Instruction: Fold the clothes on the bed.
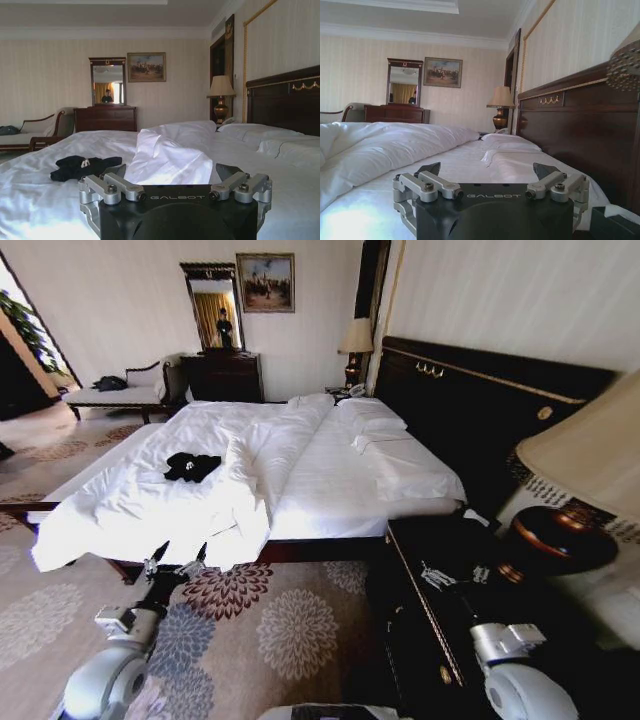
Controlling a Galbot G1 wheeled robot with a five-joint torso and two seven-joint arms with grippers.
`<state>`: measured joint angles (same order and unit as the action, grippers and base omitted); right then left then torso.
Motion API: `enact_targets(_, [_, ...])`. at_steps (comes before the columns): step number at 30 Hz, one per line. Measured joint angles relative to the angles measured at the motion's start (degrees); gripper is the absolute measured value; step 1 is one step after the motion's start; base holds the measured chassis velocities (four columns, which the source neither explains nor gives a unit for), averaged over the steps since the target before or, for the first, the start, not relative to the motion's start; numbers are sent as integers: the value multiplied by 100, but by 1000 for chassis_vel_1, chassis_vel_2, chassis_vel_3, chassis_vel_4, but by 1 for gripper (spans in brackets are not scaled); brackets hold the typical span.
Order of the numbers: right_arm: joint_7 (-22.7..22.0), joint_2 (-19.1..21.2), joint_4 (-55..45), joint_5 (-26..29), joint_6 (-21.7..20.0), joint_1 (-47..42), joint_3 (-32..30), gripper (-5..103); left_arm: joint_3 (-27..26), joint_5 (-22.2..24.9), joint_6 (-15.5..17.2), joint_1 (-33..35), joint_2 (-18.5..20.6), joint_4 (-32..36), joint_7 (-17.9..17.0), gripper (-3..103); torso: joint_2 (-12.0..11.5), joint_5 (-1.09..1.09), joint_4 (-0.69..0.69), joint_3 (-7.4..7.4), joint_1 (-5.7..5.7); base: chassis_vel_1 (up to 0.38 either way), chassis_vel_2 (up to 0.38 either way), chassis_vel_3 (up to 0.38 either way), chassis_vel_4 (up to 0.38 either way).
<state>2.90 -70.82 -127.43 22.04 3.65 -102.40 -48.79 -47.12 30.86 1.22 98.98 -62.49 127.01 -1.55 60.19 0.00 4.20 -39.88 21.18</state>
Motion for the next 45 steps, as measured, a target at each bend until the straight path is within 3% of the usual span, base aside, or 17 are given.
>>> enact_targets(45, [-158, -116, 19, -148, -28, 41, 124, 100, -24, 129, -58, -16, 33, 330, 17, 100, -1, 0, 0, -1, 4, -201, 204, 200, -202])
